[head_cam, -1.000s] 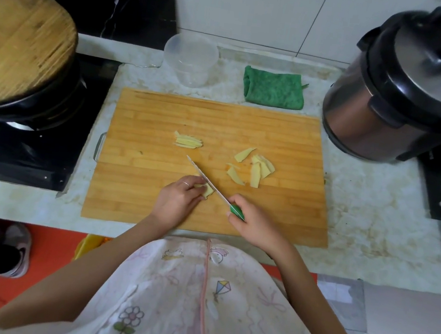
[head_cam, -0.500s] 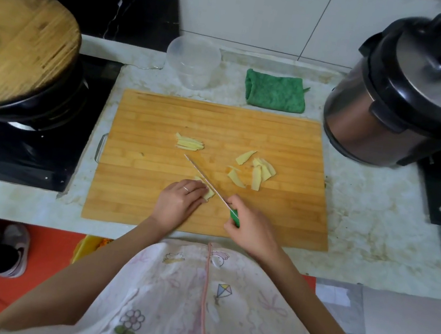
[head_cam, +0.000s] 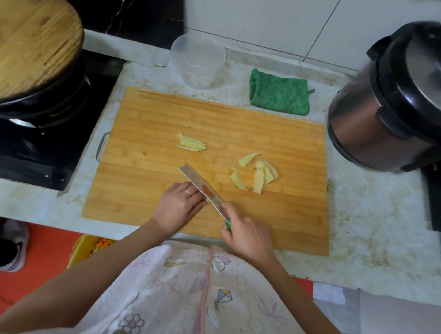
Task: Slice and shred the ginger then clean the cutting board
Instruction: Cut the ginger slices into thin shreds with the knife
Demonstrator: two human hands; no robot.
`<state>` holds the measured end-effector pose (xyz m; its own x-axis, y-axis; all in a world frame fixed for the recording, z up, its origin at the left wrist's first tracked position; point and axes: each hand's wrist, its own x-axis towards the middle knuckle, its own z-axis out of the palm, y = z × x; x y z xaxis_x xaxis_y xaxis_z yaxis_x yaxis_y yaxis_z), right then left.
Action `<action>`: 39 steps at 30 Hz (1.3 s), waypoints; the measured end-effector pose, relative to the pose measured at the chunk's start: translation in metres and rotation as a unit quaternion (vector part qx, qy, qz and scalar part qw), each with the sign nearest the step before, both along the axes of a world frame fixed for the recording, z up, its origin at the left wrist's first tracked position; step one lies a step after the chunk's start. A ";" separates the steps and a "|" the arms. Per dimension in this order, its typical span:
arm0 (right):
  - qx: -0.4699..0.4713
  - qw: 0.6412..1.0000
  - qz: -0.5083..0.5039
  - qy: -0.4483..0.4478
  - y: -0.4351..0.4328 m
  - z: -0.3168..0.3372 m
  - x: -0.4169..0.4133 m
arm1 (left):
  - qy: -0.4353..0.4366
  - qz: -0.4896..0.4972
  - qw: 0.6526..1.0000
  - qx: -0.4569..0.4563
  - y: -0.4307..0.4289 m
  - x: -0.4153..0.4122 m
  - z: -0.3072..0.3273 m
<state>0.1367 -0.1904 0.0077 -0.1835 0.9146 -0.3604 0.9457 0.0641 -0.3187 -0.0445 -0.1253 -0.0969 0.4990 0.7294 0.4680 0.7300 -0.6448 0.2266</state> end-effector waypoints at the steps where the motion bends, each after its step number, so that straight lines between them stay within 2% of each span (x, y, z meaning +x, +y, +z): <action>1: 0.003 1.000 -0.002 -0.002 -0.001 0.001 -0.001 | -0.002 0.000 1.000 0.002 0.000 0.000 0.000; 11: -0.006 0.997 -0.074 0.025 -0.008 0.007 0.005 | -0.026 -0.029 0.999 -0.011 0.007 -0.001 0.004; 17: -0.013 0.999 -0.044 0.012 -0.009 0.008 0.004 | 0.007 0.001 1.000 0.015 0.009 0.005 0.003; 28: -0.011 1.000 -0.025 -0.014 -0.010 0.010 0.002 | -0.007 0.001 0.999 0.043 0.008 0.004 0.003; 32: -0.002 0.999 -0.032 -0.006 -0.009 0.013 0.004 | 0.007 -0.006 0.999 0.031 0.009 0.005 0.000; 36: 0.007 0.998 -0.055 -0.005 -0.007 0.013 0.007 | -0.018 -0.017 1.000 0.003 0.013 0.003 0.002; 39: 0.000 0.998 -0.058 0.003 -0.006 0.013 0.008 | -0.011 -0.016 1.000 0.024 0.013 0.001 0.005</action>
